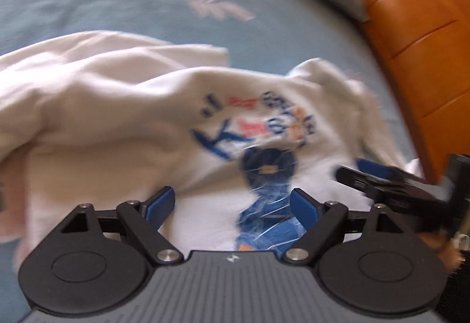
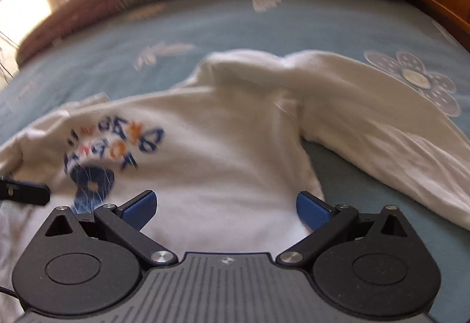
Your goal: Fold clothes
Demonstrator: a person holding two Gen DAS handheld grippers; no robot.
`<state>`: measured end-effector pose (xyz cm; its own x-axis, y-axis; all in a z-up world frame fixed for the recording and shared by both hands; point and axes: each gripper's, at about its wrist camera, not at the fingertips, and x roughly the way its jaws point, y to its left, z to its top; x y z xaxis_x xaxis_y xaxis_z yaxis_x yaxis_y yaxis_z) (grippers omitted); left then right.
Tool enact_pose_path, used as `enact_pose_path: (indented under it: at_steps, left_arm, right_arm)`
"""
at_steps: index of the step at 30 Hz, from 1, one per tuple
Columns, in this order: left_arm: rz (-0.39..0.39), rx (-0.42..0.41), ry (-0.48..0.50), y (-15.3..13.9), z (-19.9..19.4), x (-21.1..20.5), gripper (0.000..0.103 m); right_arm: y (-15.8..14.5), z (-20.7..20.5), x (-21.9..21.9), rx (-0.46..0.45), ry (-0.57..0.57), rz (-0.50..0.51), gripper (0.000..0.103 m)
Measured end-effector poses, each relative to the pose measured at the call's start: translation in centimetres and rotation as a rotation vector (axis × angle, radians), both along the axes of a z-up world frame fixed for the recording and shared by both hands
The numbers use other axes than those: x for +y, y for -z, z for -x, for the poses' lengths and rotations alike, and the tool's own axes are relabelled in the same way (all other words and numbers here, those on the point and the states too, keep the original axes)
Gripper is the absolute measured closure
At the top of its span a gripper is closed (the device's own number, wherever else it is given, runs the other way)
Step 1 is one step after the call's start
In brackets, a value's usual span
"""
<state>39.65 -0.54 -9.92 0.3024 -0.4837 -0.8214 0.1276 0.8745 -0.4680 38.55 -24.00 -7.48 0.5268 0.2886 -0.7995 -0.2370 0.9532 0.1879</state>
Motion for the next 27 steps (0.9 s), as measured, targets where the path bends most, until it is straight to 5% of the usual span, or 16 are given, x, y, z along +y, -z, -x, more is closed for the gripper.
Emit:
enact_pose_path:
  at_steps: [7, 10, 15, 20, 23, 27]
  left_arm:
    - [-0.154, 0.25, -0.009, -1.1, -0.8, -1.3, 0.018]
    - [-0.191, 0.271, -0.045, -3.1, -0.4, -2.0, 0.019]
    - [-0.175, 0.167, -0.069, -6.3, 0.0, -2.8, 0.014]
    - [-0.242, 0.103, -0.057, -4.1, 0.4, -2.9, 0.014]
    - [-0.2, 0.12, -0.072, -1.7, 1.0, -1.4, 0.014]
    - [-0.094, 0.099, -0.093, -0.5, 3.8, 2.5, 0.013]
  right_arm:
    - [-0.8, 1.9, -1.5, 0.301, -0.035, -0.005, 0.0]
    - [-0.2, 2.0, -1.4, 0.358, -0.102, 0.005, 0.0]
    - [0.0, 1.3, -0.7, 0.393, -0.147, 0.03, 0.0]
    - [0.4, 2.3, 1.3, 0.359, -0.276, 0.163, 0.0]
    - [0.7, 3.9, 2.6, 0.286, -0.357, 0.261, 0.0]
    - [0.7, 4.7, 2.0, 0.237, -0.332, 0.233, 0.0]
